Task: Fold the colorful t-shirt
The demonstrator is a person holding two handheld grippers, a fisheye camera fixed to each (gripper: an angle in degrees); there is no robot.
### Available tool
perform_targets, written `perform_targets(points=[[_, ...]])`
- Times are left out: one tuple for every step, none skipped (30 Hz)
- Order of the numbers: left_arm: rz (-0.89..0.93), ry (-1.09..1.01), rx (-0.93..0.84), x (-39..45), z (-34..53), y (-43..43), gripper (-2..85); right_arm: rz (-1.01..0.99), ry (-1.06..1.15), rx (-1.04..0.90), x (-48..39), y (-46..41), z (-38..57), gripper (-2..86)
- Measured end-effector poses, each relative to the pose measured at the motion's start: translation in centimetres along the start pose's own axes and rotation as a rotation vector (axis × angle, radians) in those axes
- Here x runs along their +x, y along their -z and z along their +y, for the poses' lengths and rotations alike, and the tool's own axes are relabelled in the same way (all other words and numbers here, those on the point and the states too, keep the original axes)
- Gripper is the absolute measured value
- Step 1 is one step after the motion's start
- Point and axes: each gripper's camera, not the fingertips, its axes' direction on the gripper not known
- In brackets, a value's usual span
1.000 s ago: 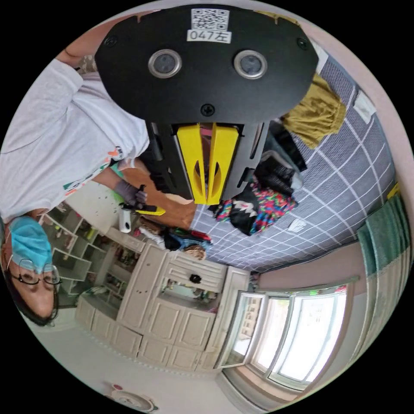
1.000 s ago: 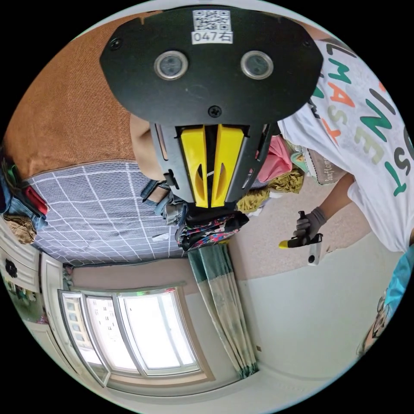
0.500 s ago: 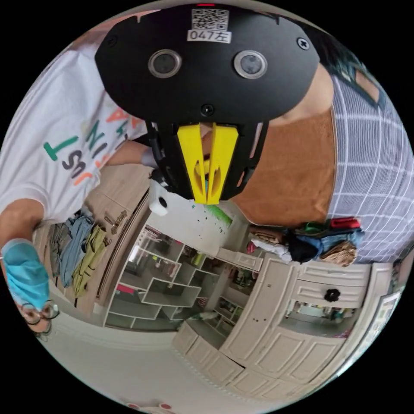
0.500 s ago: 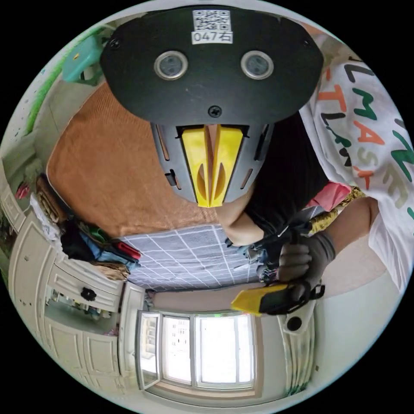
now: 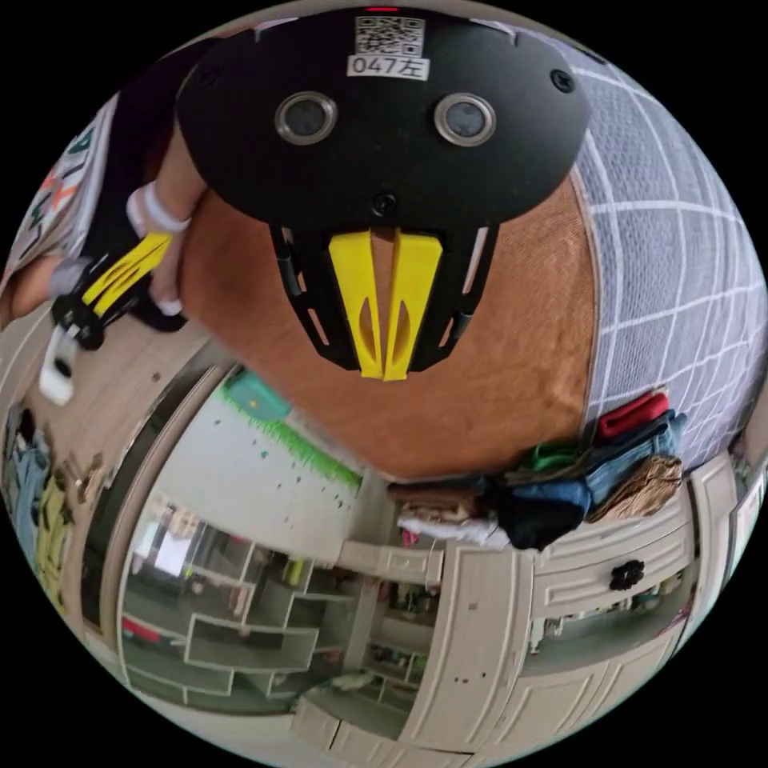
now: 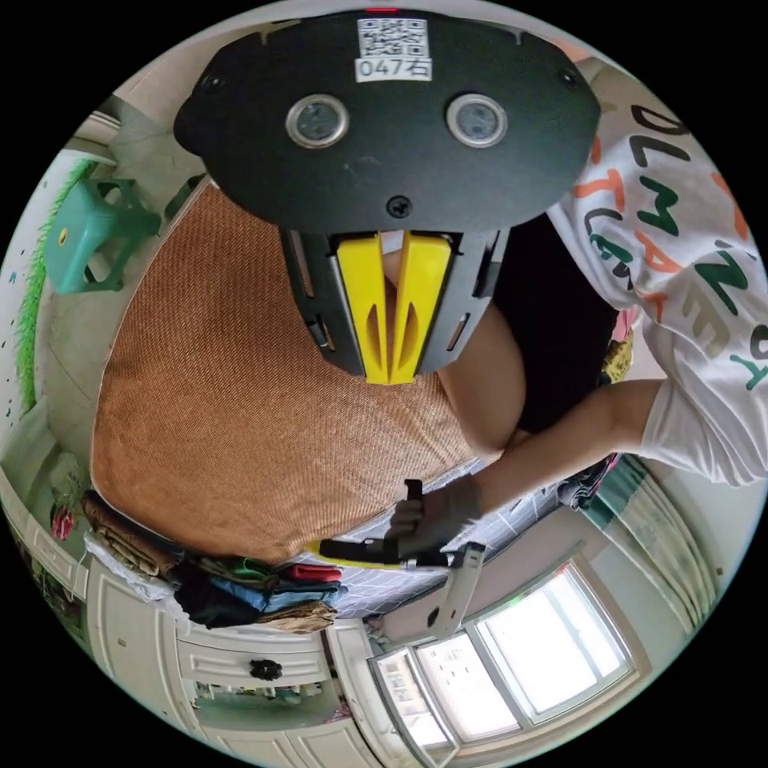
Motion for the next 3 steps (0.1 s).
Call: perform_targets(points=[[-0.038, -0.046, -0.062, -0.6, 0.0, -2.0, -1.0, -0.005, -0.019, 0.011, 0.7, -0.4, -1.0, -1.1], [-0.049, -0.078, -0.086, -1.1, -0.4, -3.3, -1.0, -0.006, -0.03, 0.021, 1.3, -1.0, -2.1, -1.1], [-0.042, -0.08, -0.077, -1.5, -0.7, -3.7, -1.0, -0.002, -0.031, 0.023, 1.5, -1.3, -2.7, -1.1]])
